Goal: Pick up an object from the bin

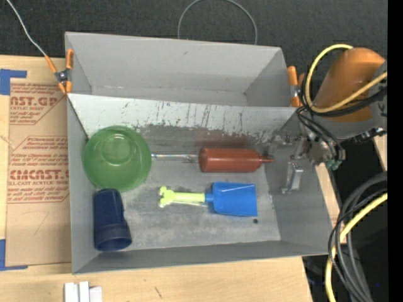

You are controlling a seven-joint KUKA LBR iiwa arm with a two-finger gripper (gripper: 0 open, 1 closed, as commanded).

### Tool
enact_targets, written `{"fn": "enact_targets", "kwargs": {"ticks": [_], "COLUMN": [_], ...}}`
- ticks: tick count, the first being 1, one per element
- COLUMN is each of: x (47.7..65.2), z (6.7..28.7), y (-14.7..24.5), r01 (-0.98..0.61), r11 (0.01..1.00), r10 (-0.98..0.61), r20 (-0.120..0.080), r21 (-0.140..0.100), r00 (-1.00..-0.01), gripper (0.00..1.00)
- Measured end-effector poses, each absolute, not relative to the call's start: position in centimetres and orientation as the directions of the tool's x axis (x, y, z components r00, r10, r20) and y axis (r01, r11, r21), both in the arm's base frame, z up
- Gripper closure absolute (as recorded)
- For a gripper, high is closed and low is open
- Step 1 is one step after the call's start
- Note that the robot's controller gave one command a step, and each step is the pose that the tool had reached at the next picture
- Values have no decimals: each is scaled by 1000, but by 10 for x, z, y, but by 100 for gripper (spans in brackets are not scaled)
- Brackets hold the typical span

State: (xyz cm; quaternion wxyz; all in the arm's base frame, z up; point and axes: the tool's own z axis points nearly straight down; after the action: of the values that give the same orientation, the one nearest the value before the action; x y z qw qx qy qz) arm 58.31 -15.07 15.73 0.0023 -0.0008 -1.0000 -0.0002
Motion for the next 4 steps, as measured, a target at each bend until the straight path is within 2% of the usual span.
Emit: {"fn": "enact_targets", "kwargs": {"ticks": [1,2,3,4], "x": [585,549,552,533], "z": [162,106,74,70], "y": [-150,-108,-85,-68], "r01": [0,-54,-99,91], "r11": [1000,999,995,996], "r10": [0,-54,-99,91], "r20": [-2,-3,4,-3], "r21": [-1,-2,0,0], "r00": [-1000,-999,-995,-996], "gripper": [0,0,0,0]}}
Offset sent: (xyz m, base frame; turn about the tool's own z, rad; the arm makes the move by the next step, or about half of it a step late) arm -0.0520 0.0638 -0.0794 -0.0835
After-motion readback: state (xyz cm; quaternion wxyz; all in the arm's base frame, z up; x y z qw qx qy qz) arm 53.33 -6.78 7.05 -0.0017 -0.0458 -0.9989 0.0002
